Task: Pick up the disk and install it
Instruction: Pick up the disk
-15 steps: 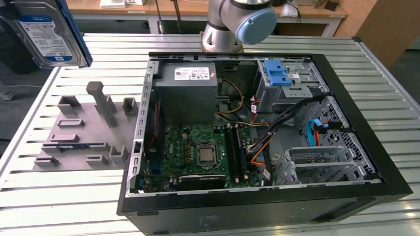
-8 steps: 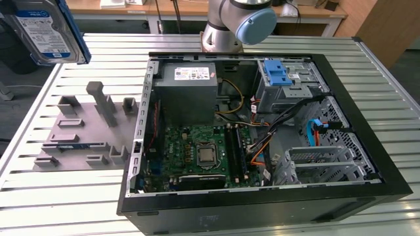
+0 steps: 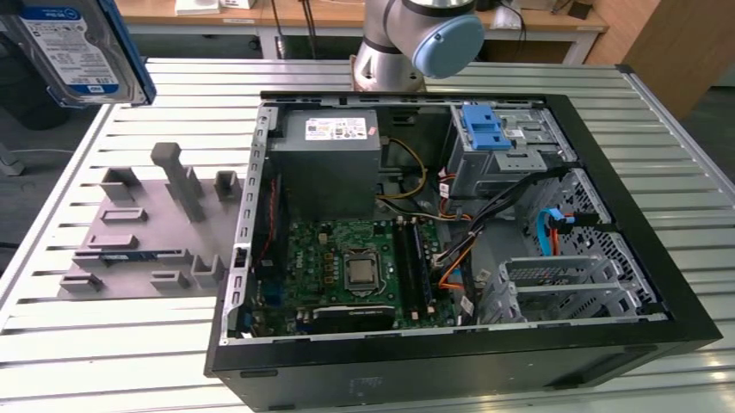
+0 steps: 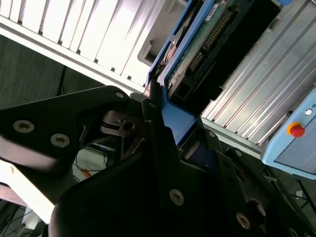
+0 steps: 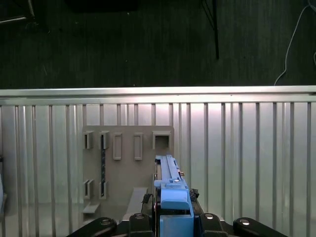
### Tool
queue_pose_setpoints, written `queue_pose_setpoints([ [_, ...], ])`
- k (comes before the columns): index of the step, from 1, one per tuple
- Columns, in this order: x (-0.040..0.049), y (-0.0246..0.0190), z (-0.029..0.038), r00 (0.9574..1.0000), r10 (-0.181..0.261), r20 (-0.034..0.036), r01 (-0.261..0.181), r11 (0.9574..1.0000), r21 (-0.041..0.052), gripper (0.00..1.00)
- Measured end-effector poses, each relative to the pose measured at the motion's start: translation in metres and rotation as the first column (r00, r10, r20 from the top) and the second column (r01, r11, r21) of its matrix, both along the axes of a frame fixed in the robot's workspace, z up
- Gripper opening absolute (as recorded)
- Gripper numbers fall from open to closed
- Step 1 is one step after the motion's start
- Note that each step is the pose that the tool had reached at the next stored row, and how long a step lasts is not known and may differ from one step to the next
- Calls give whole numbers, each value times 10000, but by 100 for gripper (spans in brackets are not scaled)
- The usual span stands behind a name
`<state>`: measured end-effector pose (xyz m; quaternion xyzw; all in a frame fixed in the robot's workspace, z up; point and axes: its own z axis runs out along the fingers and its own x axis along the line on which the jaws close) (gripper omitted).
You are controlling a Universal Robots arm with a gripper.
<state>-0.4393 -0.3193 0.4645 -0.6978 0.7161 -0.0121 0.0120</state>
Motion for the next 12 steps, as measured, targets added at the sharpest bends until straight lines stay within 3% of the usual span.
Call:
queue_pose_setpoints([
  [5, 0, 0, 53, 10000, 0, -1, 0, 10000, 0, 36],
  [12, 0, -2, 60, 10000, -1, -4, 1, 10000, -1, 36],
])
